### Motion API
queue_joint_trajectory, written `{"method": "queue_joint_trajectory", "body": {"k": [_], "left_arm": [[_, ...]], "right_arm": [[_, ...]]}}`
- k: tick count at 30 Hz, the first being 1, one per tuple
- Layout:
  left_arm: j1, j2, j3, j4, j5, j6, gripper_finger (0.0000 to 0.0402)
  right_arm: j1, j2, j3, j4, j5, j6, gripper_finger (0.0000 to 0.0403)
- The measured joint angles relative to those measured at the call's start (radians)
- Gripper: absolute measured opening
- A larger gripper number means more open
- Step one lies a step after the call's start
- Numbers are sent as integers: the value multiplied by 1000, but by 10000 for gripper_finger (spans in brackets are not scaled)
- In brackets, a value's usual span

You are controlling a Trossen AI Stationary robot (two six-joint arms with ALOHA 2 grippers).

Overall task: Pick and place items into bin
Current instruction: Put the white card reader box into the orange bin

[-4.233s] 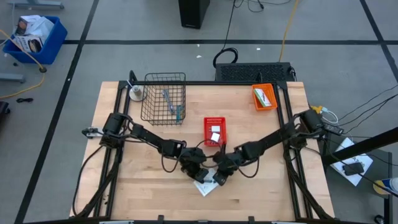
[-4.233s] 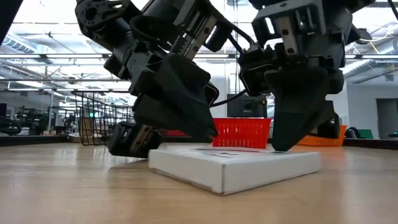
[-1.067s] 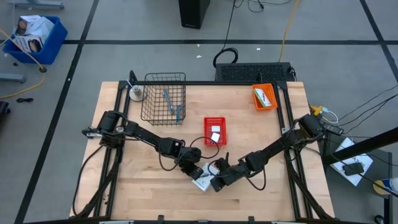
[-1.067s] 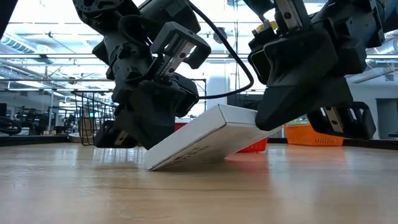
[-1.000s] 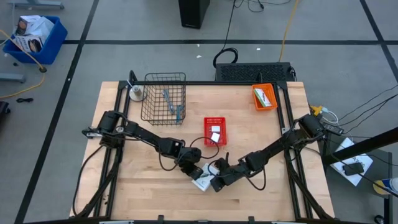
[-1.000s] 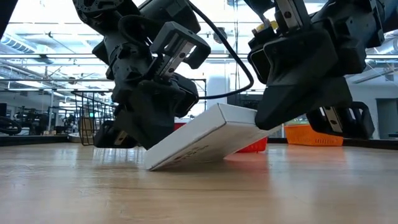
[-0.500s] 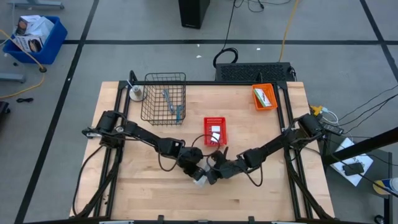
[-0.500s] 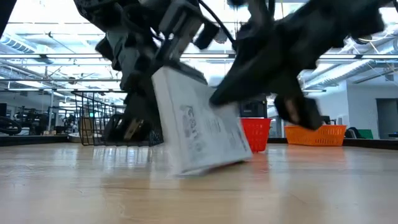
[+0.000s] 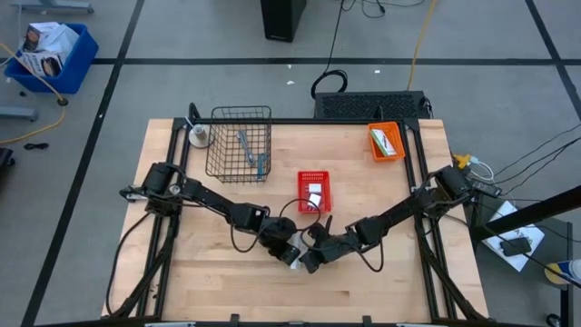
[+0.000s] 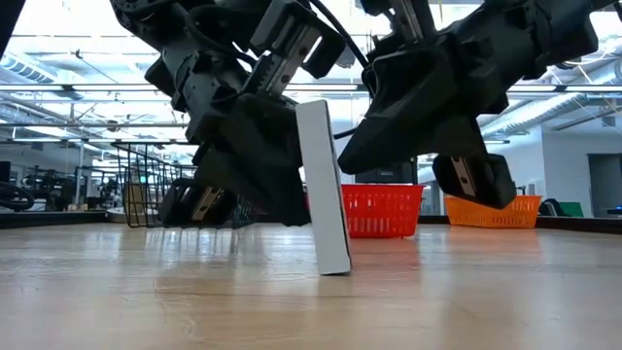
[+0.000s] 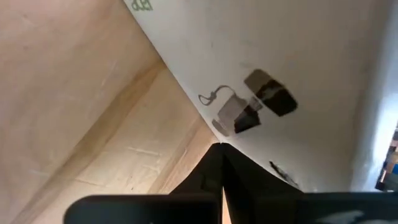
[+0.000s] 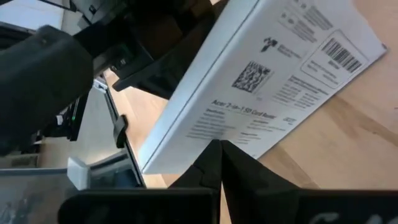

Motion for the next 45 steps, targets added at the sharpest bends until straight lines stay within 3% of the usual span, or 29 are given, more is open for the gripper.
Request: {"method": "queue_joint_trajectory", "body": {"k": [8, 17, 22, 29, 45], "left_arm": [[0, 0, -1, 1, -1, -14, 27], [0, 0, -2, 1, -5, -12, 4], [0, 0, -2, 2, -5, -11, 20], [1, 0, -3, 17, -5, -8, 16], [1, -1, -3, 45, -4, -14, 15]], "right_arm": [[1, 0, 0, -8, -29, 0, 0], [8, -1, 0, -8, -72, 8, 0], [8, -25, -1, -11, -124, 26, 0], [6, -90, -1, 8, -124, -13, 0], [6, -101, -1, -151, -120, 19, 7]]}}
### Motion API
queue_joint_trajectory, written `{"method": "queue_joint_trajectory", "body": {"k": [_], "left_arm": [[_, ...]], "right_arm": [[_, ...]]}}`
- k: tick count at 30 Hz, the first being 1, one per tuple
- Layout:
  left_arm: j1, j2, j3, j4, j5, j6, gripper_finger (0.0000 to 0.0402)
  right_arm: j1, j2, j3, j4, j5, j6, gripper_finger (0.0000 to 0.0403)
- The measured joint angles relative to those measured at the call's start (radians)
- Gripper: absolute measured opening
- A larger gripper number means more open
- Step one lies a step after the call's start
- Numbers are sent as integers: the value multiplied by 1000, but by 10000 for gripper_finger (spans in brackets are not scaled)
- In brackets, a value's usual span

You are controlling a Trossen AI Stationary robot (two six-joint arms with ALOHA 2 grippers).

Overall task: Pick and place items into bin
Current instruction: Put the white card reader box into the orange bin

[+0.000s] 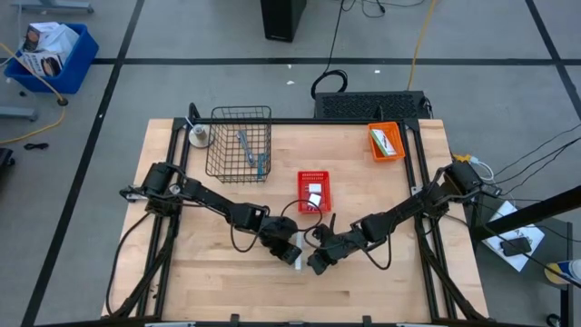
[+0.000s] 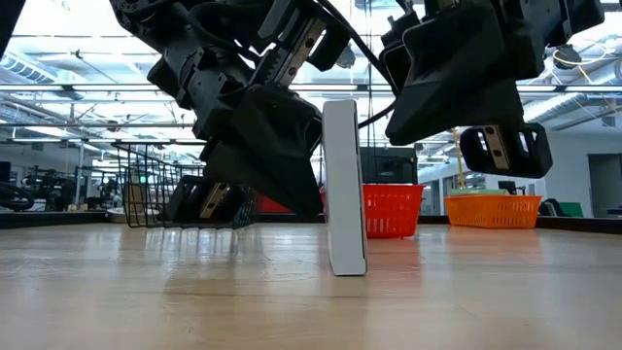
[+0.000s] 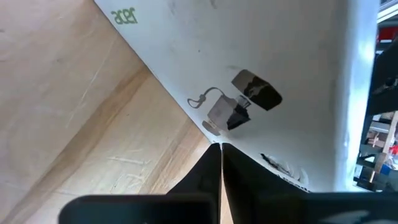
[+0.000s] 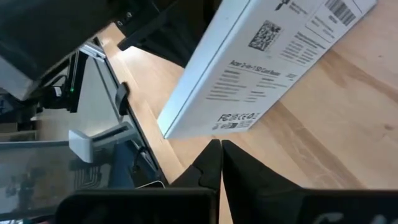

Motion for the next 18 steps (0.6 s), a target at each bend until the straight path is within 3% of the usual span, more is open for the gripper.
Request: {"method": "queue_joint_trajectory", "body": {"k": [5, 13, 18], "left_arm": [[0, 0, 0, 0, 2, 15, 4], [17, -39, -2, -21, 88, 36, 35], [17, -101, 0, -103, 59, 88, 35]], "right_arm": [[0, 0, 0, 0, -2, 31, 20], [0, 0, 0, 2, -52, 88, 82], [0, 0, 0, -1, -78, 148, 97]]}}
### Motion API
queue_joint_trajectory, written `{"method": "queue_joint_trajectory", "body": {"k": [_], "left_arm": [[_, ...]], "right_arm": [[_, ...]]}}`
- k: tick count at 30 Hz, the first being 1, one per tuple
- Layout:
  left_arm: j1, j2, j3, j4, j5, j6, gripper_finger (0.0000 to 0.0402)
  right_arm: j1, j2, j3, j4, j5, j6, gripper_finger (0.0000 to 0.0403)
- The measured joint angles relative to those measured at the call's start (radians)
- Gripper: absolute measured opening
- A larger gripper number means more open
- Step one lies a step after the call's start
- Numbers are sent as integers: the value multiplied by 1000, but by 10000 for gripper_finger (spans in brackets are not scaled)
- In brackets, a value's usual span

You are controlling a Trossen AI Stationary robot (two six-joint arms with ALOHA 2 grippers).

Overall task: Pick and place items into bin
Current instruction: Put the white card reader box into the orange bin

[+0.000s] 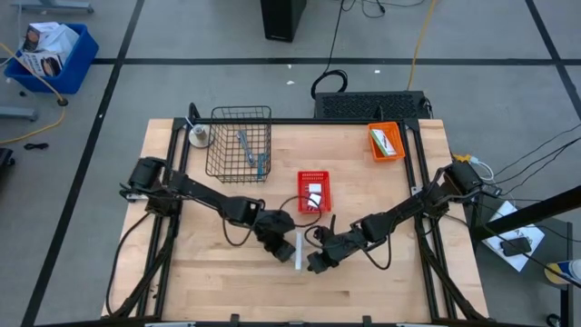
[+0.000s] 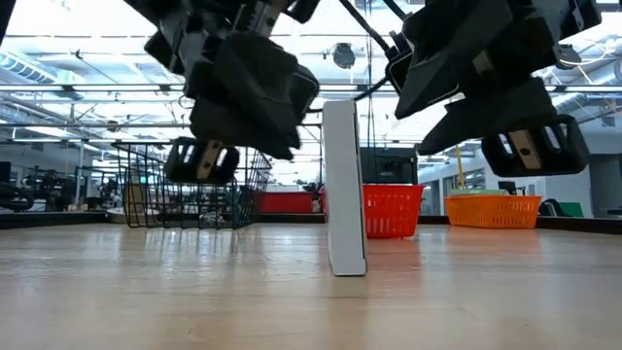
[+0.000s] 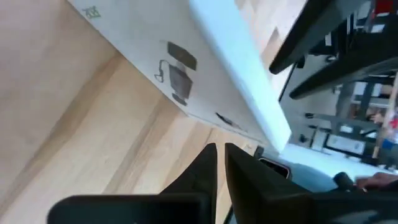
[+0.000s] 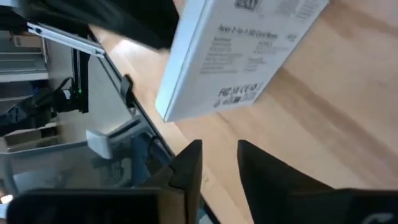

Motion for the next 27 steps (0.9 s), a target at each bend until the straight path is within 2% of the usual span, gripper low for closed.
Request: {"method": "queue_joint_trajectory", "body": {"k": [4, 7, 9, 11, 14, 20, 24, 27], "left_arm": [[14, -78, -1, -142, -66, 58, 37], [23, -150, -2, -263, -127, 104, 37], [33, -188, 1, -277, -166, 125, 37], [43, -238, -1, -339, -218, 136, 37], [63, -293, 2, -341, -281, 145, 37], [101, -389, -1, -385, -310, 168, 37], [110, -443, -3, -449, -332, 168, 37], [106, -483, 1, -437, -362, 201, 37]], "right_arm": [[2, 0, 0, 34, -16, 64, 100], [-8, 1, 0, 44, -103, 60, 97], [-18, 0, 0, 44, -135, 58, 95], [-22, 0, 0, 54, -128, 59, 95], [-21, -12, 0, 59, -98, 56, 100], [-29, -39, 2, 46, -80, 31, 119], [-38, -60, 1, 31, -68, -18, 119], [-38, -85, -3, 30, -55, -47, 117]]}}
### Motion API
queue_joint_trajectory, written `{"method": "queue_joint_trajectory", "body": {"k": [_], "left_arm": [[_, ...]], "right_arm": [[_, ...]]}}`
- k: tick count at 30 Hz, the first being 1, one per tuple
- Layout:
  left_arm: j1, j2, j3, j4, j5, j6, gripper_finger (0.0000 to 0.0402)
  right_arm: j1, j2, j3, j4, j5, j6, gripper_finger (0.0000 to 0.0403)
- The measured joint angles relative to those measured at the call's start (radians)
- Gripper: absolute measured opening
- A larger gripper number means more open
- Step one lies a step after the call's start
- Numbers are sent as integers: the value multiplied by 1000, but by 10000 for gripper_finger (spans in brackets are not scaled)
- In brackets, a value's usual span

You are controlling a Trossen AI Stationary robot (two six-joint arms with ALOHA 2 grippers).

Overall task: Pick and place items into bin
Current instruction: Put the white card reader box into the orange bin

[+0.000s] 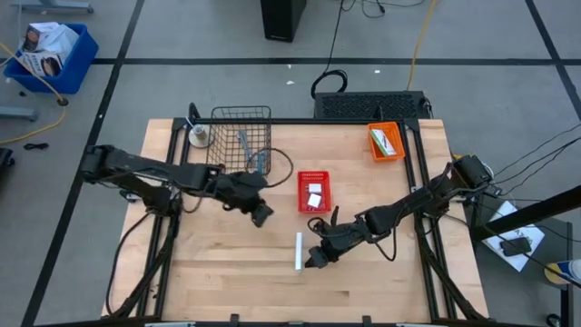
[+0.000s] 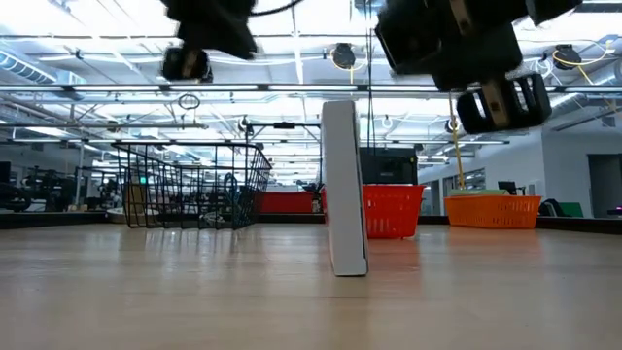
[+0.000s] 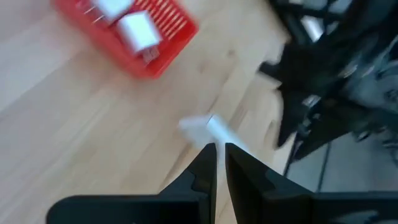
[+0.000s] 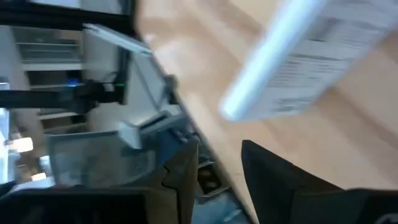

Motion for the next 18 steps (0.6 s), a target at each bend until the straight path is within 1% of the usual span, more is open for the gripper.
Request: {"method": "queue_joint_trajectory", "body": {"k": [1, 3, 6, 8, 9, 11, 13, 15, 16, 18], "left_arm": [[-4, -19, -3, -17, -5, 15, 37], [-6, -43, 1, 22, -16, 62, 37], [-23, -100, -5, -6, -58, 133, 37], [-29, -130, 2, 43, -77, 186, 37], [-34, -152, 1, 35, -96, 220, 37], [-51, -188, -3, 23, -144, 328, 37], [-75, -225, 1, 19, -224, 416, 37], [-96, -265, -12, -22, -291, 463, 37], [-101, -285, -20, 1, -305, 483, 37], [-103, -349, -75, 11, -328, 495, 37]], "right_arm": [[0, -3, 5, 4, 3, -1, 117], [-1, -25, 2, -35, 6, -24, 118], [-6, -41, 4, -53, 25, -26, 118], [-4, -70, 0, -97, 30, -25, 117], [-3, -76, 1, -86, 41, -20, 116], [4, -104, 3, -112, 83, -23, 115], [8, -131, -1, -116, 118, -27, 115], [6, -157, 4, -124, 161, -18, 115], [7, -174, 2, -144, 188, -20, 114], [0, -192, 2, -144, 232, -7, 114]]}}
